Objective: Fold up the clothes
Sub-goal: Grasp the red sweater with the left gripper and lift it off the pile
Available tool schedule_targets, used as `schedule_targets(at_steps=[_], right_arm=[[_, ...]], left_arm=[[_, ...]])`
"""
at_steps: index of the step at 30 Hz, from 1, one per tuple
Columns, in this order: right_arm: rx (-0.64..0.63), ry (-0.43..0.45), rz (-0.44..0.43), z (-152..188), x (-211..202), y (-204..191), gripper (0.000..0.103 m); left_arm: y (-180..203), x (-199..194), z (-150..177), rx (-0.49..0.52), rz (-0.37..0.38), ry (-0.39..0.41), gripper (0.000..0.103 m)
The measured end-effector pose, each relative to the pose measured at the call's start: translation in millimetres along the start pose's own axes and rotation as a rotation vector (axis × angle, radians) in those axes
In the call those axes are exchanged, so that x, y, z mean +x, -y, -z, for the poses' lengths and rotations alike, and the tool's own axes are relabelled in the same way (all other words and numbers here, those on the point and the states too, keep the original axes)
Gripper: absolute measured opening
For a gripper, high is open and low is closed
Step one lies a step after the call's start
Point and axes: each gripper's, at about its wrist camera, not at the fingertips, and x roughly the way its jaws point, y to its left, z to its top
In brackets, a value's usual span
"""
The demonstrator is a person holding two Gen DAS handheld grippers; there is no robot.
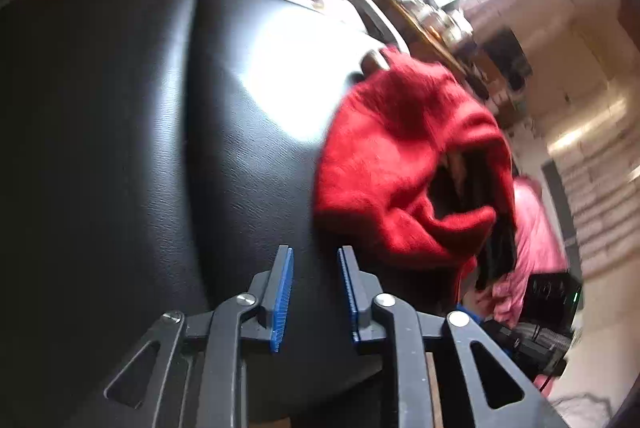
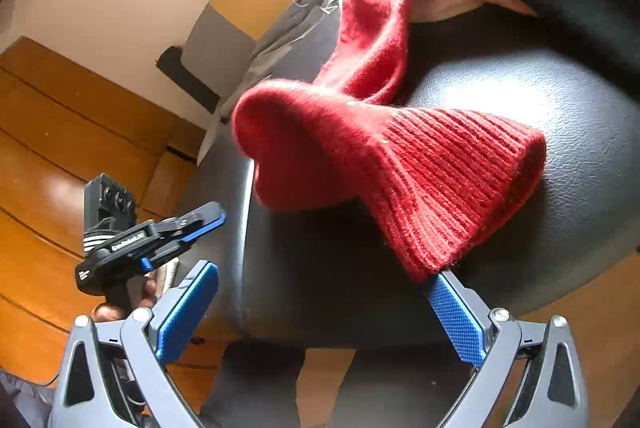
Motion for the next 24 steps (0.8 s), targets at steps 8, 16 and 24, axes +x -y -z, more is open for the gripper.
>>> schedule_targets(at_steps=[8, 16, 24], right_arm=[[-0.137, 0.101, 0.135, -29, -11, -43, 0.103], [-0.357, 0.092, 0.274, -51, 14, -72, 0.103], [-0.35, 0.003, 0.268, -65, 65, -27, 0.103]], left_arm=[[26, 45, -40, 0.074, -0.024, -0.048, 0.036], [39, 91, -83, 0.107, -0.053, -0.064, 0.038], [70, 117, -88, 0.299, -0.174, -0.051, 0.029]])
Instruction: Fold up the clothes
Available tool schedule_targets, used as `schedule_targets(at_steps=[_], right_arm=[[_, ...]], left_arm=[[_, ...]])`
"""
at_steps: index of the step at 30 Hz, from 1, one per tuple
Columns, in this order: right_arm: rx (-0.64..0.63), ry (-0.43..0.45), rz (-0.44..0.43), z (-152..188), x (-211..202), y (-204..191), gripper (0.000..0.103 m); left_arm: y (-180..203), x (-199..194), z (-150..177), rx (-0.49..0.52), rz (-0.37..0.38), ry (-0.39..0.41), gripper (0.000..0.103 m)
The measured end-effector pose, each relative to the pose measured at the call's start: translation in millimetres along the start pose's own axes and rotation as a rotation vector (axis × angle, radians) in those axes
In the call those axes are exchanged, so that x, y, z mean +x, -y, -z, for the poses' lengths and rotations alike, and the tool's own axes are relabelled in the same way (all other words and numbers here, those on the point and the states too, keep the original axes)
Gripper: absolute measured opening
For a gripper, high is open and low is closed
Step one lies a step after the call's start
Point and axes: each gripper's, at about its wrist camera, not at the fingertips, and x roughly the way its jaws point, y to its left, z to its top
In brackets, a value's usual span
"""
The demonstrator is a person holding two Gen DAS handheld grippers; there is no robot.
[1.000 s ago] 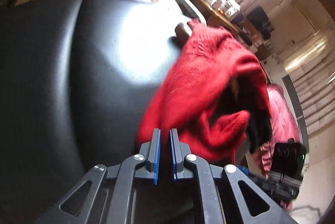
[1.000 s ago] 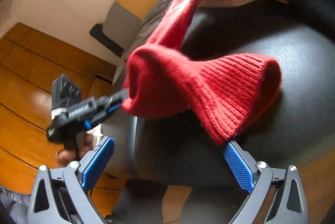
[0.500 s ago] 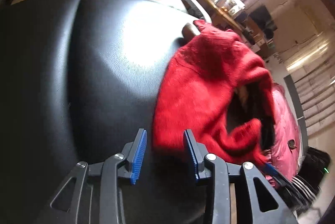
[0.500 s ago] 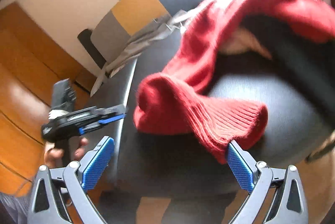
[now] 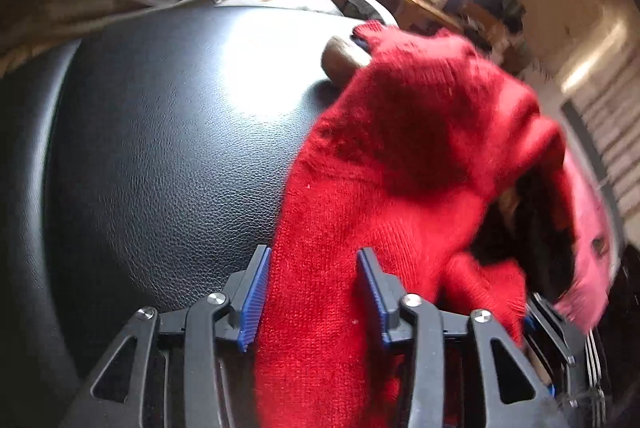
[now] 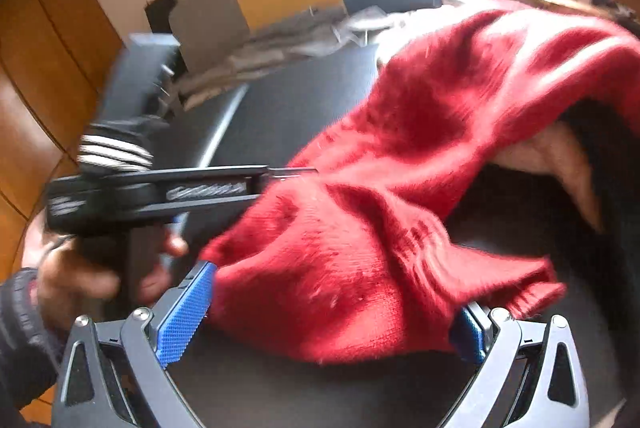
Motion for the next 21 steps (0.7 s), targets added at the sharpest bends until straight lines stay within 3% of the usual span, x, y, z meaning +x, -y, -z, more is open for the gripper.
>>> schedule_targets(at_steps=[2, 5, 10, 18, 21], right_arm=[[-0.014, -0.011, -0.011, 0, 14, 1, 0.103], [-0.056, -0.016, -0.05, 2, 22, -9, 0.103], [-0.137, -0.074, -0.13, 13, 33, -47, 0.103], [-0.229, -0.186, -0.383, 44, 59, -156, 0.103], [-0.253, -0.216, -0.401, 54, 69, -190, 0.103]], left_arm=[[-4, -1, 0, -0.002, 0.003, -0.016, 0.005], [-31, -11, 1, -0.124, 0.097, -0.011, 0.003], [-78, -41, 31, -0.225, 0.102, 0.035, 0.002], [-168, -110, 116, -0.389, -0.041, 0.084, 0.0], [-190, -145, 135, -0.415, -0.083, 0.138, 0.0]])
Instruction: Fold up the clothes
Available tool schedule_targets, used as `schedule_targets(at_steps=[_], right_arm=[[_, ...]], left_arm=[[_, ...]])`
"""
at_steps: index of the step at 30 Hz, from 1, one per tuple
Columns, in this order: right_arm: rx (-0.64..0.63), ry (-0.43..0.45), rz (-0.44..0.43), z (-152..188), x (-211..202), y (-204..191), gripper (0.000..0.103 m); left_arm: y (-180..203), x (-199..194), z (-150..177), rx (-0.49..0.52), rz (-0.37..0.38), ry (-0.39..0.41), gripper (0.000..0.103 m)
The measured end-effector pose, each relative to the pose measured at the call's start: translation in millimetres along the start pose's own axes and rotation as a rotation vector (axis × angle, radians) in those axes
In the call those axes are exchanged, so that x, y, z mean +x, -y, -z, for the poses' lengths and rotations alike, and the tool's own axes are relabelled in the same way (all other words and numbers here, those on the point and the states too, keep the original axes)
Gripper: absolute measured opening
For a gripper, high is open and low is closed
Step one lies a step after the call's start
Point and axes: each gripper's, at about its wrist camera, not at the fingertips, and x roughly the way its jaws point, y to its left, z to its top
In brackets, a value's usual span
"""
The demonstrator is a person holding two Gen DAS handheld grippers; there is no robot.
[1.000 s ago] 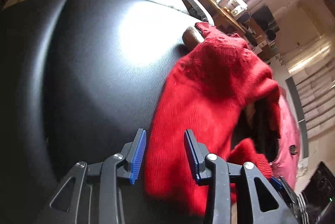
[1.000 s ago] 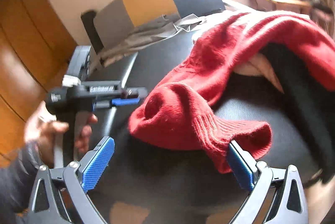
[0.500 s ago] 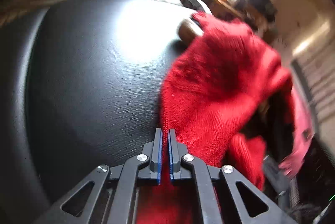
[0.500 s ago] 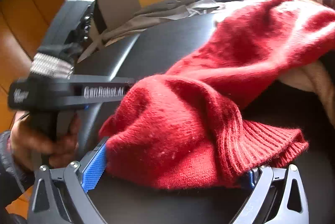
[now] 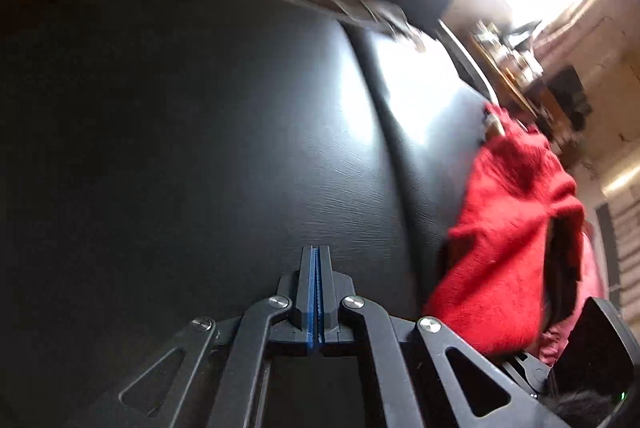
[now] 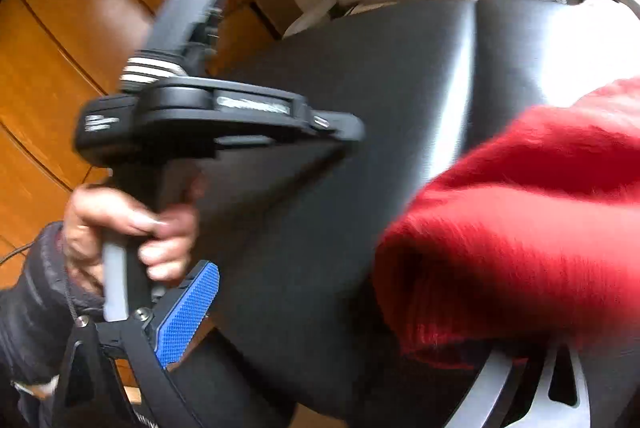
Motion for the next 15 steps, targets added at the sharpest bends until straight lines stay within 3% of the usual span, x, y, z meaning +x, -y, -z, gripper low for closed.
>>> schedule_targets(at_steps=[1, 3, 8, 12, 15], right_arm=[[0.009, -0.002, -0.008, 0, 4, -5, 0.103], [0.031, 0.0, -0.014, 2, -1, -5, 0.103], [0.103, 0.047, -0.001, 18, -50, 13, 0.103], [0.142, 0.1, 0.157, 48, -109, 41, 0.103], [0.242, 0.193, 0.265, 66, -158, 80, 0.103]], left_arm=[[-6, -8, 1, -0.019, 0.027, 0.008, 0.0], [-12, -18, 2, -0.058, 0.091, 0.024, 0.016], [26, -4, 3, 0.003, 0.144, 0.035, 0.027], [67, 19, 4, 0.082, 0.19, -0.022, 0.029], [105, 44, -4, 0.16, 0.214, -0.045, 0.029]])
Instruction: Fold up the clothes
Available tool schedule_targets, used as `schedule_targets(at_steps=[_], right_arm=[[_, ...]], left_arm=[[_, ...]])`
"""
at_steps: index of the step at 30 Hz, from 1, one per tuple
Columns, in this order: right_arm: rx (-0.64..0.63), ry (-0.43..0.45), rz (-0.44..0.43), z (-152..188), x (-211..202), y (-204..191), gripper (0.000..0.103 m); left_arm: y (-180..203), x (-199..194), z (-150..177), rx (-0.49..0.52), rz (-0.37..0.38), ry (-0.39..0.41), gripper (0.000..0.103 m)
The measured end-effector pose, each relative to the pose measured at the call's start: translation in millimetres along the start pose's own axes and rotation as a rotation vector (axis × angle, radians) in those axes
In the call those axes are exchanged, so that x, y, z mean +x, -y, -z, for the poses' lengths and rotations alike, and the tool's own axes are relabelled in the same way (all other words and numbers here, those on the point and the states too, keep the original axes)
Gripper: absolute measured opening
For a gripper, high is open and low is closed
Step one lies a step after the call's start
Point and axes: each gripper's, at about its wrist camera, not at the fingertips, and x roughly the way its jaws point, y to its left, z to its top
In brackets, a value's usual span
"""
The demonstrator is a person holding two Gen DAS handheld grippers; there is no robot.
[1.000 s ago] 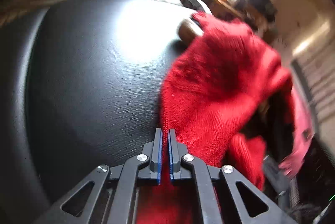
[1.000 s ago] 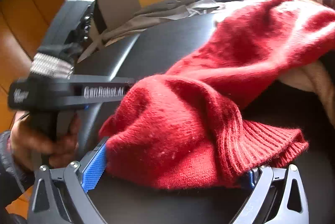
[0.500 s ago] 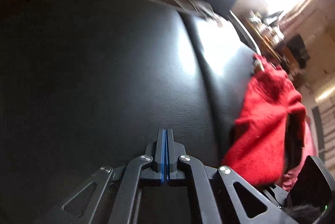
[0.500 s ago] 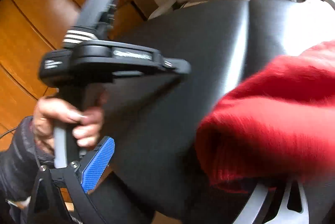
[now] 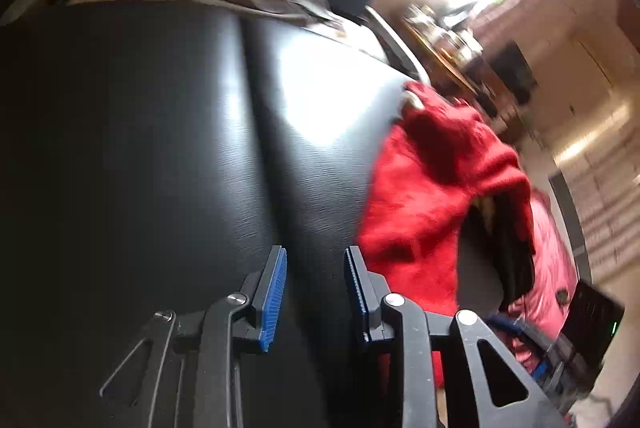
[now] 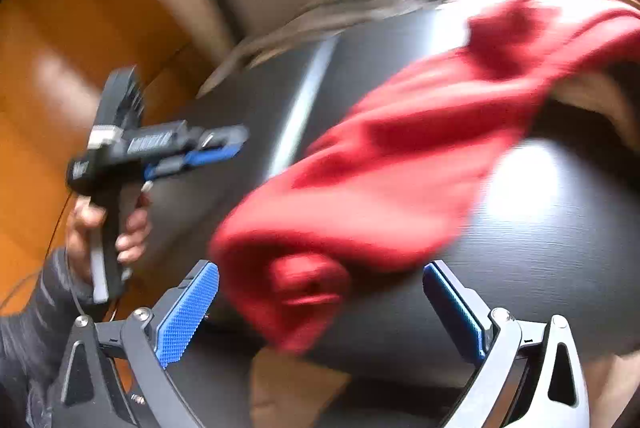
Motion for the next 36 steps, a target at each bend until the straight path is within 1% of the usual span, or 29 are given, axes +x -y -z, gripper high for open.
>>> schedule_targets(at_steps=[2, 3, 4, 6, 8, 10, 13, 14, 16, 17, 18, 20, 22, 23, 24, 25, 26, 27, 28, 29, 30, 32, 36], right_arm=[[0.088, 0.106, 0.033, -12, -28, 37, 0.103], [0.117, 0.149, 0.031, -22, -36, 44, 0.103], [0.149, 0.207, 0.02, -33, -48, 59, 0.103], [0.194, 0.335, 0.005, -61, -57, 83, 0.103], [0.224, 0.428, 0.032, -82, -60, 106, 0.103], [0.269, 0.46, 0.077, -99, -52, 125, 0.103], [0.331, 0.481, 0.098, -116, -30, 150, 0.103], [0.349, 0.491, 0.103, -121, -24, 157, 0.103], [0.364, 0.514, 0.087, -123, -29, 170, 0.103], [0.374, 0.52, 0.094, -127, -25, 174, 0.103], [0.381, 0.536, 0.087, -132, -23, 178, 0.103], [0.37, 0.602, 0.02, -156, -12, 180, 0.103], [0.356, 0.652, -0.097, -153, -18, 186, 0.103], [0.369, 0.659, -0.133, -156, -15, 192, 0.103], [0.382, 0.648, -0.148, -161, -11, 195, 0.103], [0.395, 0.637, -0.161, -167, -7, 199, 0.103], [0.398, 0.629, -0.163, -172, -4, 202, 0.103], [0.392, 0.625, -0.171, -175, -6, 201, 0.103], [0.378, 0.622, -0.214, -180, -9, 197, 0.103], [0.362, 0.62, -0.256, -184, -13, 192, 0.103], [0.323, 0.631, -0.304, -180, -24, 181, 0.103], [0.22, 0.65, -0.332, -181, -38, 155, 0.103], [0.102, 0.644, -0.41, -178, -57, 105, 0.103]], left_arm=[[17, 14, -9, 0.053, 0.004, -0.003, 0.03], [26, 21, -15, 0.085, -0.001, 0.0, 0.031], [35, 29, -20, 0.117, -0.008, -0.002, 0.031], [46, 44, -29, 0.17, -0.026, -0.017, 0.032], [53, 65, -43, 0.209, -0.038, -0.044, 0.032], [56, 86, -49, 0.223, -0.043, -0.075, 0.032], [62, 109, -60, 0.26, -0.052, -0.097, 0.033], [65, 116, -63, 0.278, -0.05, -0.099, 0.033], [71, 128, -71, 0.315, -0.049, -0.1, 0.033], [76, 134, -75, 0.33, -0.045, -0.096, 0.033], [82, 140, -79, 0.344, -0.03, -0.098, 0.033], [94, 154, -88, 0.358, -0.003, -0.106, 0.033], [107, 172, -94, 0.373, 0.004, -0.114, 0.034], [115, 180, -95, 0.382, -0.002, -0.11, 0.038], [121, 184, -96, 0.391, -0.019, -0.095, 0.046], [129, 188, -95, 0.406, -0.04, -0.082, 0.048], [138, 190, -92, 0.441, -0.08, -0.074, 0.046], [146, 192, -86, 0.486, -0.124, -0.066, 0.021], [149, 190, -82, 0.499, -0.126, -0.063, 0.007], [147, 185, -77, 0.482, -0.097, -0.067, 0.006], [145, 180, -71, 0.465, -0.068, -0.071, 0.006], [138, 167, -62, 0.428, -0.047, -0.055, 0.005], [116, 115, -50, 0.332, -0.014, 0.025, 0.005]])
